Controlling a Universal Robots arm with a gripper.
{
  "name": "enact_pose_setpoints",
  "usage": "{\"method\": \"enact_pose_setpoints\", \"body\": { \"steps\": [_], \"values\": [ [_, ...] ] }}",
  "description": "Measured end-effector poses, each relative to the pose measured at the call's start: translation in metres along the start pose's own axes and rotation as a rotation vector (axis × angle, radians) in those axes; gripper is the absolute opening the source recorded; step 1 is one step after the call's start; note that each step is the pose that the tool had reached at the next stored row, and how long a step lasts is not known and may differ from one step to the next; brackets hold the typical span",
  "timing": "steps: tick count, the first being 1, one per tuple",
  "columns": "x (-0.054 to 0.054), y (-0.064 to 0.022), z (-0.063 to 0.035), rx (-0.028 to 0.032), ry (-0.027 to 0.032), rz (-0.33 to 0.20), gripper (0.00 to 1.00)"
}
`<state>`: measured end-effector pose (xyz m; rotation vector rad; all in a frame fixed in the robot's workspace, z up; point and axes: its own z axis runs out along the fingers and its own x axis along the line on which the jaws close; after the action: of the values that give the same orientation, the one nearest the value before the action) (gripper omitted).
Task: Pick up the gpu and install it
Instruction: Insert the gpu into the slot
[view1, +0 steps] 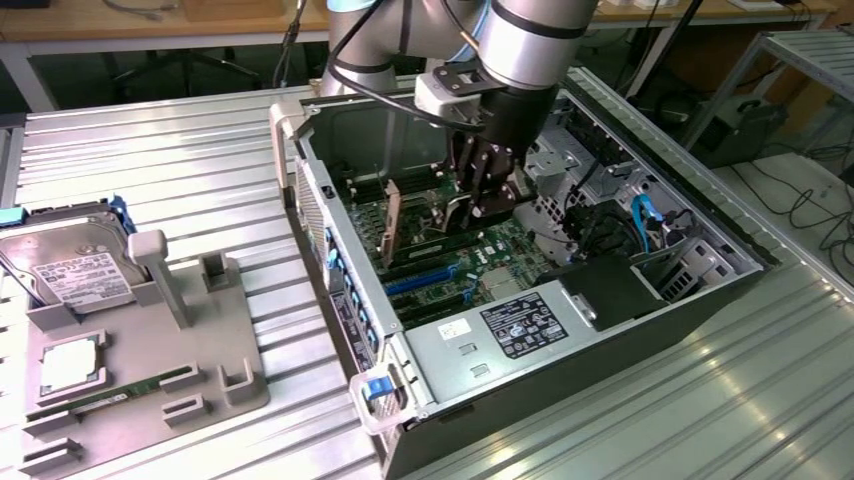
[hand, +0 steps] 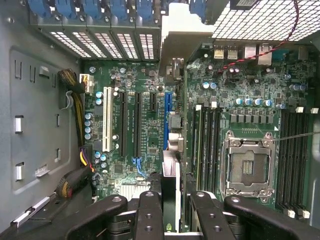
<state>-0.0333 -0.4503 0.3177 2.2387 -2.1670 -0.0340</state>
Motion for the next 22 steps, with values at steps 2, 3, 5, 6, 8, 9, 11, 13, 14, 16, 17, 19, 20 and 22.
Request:
{"method": "enact_pose_setpoints", "body": {
  "steps": [2, 3, 5, 6, 8, 9, 11, 13, 14, 16, 17, 19, 20, 22],
  "values": [
    [0.000, 0.0000, 0.0002, 0.0000, 0.0002, 0.000, 0.27],
    [0.000, -0.0001, 0.0010, 0.0002, -0.0003, 0.000, 0.27],
    [0.000, 0.0012, 0.0030, 0.0001, 0.0001, 0.000, 0.27],
    [-0.001, 0.0016, 0.0046, 0.0000, 0.0002, 0.001, 0.27],
    [-0.001, 0.0015, 0.0082, 0.0000, 0.0002, 0.001, 0.27],
    [-0.001, 0.0014, 0.0099, 0.0000, 0.0002, 0.001, 0.27],
    [-0.001, 0.0023, 0.0121, 0.0000, 0.0002, 0.001, 0.27],
    [-0.001, 0.0026, 0.0138, 0.0000, 0.0002, 0.001, 0.27],
    [-0.001, 0.0028, 0.0142, -0.0001, 0.0002, 0.001, 0.27],
    [-0.001, 0.0029, 0.0142, -0.0001, 0.0004, 0.001, 0.27],
    [-0.001, 0.0029, 0.0143, -0.0002, 0.0004, 0.001, 0.27],
    [-0.001, 0.0029, 0.0146, -0.0001, 0.0002, 0.001, 0.27],
    [-0.001, 0.0030, 0.0146, -0.0001, 0.0003, 0.001, 0.27],
    [-0.001, 0.0031, 0.0147, -0.0001, 0.0002, 0.001, 0.27]
  ]
}}
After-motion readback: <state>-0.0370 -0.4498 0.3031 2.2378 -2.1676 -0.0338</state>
